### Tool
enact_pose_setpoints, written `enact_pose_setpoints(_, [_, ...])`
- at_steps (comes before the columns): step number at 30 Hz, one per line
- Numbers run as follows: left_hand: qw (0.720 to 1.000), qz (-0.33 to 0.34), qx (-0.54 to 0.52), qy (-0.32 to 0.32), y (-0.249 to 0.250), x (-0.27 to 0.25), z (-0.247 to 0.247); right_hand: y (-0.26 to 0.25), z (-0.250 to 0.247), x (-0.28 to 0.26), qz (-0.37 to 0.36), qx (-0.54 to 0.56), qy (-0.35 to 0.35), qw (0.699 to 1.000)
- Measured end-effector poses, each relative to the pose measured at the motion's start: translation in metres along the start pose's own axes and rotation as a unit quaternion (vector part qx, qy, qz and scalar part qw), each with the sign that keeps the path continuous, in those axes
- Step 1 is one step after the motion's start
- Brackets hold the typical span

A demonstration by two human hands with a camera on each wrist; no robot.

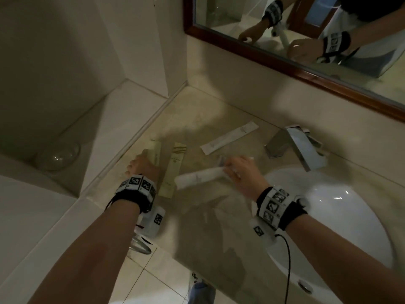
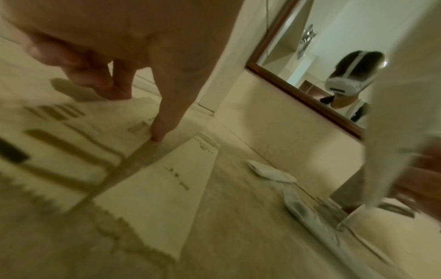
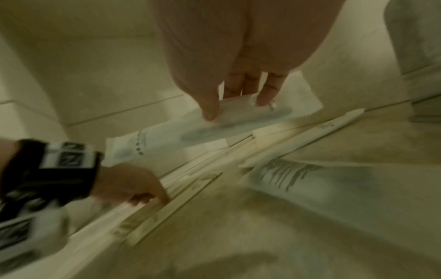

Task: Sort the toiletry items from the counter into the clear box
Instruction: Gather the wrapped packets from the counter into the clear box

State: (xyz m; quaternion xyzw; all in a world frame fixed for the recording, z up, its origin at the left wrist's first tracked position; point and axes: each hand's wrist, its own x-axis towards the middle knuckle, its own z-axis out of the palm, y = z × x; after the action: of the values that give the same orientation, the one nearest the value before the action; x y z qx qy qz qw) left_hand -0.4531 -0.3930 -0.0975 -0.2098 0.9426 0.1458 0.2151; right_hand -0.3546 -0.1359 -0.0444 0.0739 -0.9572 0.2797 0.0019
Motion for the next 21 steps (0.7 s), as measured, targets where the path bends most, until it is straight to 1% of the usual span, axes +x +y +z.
enact_pose_setpoints(2, [0.999, 0.009, 0.028, -0.024, 0.001, -0.004, 0.003, 0.01, -0.009, 0.022, 0.03, -0.02, -0.003, 0.999])
enact_pose_setpoints(3, [0.999, 0.018, 0.045, -0.025, 0.001, -0.008, 0.004, 0.016, -0.012, 0.035, 0.044, -0.041, -0.015, 0.998])
enact_pose_setpoints(7, [0.995, 0.09, 0.045, -0.006, 0.001, -0.021, 0.0, 0.031, -0.02, 0.087, 0.093, -0.132, -0.11, 0.981])
enact_pose_setpoints(10, [0.99, 0.131, 0.052, -0.002, 0.007, -0.03, 0.001, 0.038, -0.015, 0.119, 0.111, -0.129, -0.136, 0.976])
enact_pose_setpoints(13, [0.991, 0.128, 0.035, -0.023, 0.013, -0.036, 0.011, 0.052, 0.002, 0.132, 0.144, -0.103, -0.123, 0.977])
enact_pose_setpoints(15, [0.993, 0.114, 0.017, -0.021, 0.017, -0.038, 0.017, 0.059, 0.008, 0.133, 0.142, -0.094, -0.142, 0.975])
enact_pose_setpoints(18, [0.995, 0.095, 0.025, -0.016, 0.027, -0.043, 0.022, 0.067, 0.009, 0.133, 0.093, -0.167, -0.208, 0.959])
enact_pose_setpoints(21, [0.997, 0.061, 0.016, -0.036, 0.037, -0.041, 0.023, 0.069, 0.009, 0.136, 0.071, -0.248, -0.229, 0.939])
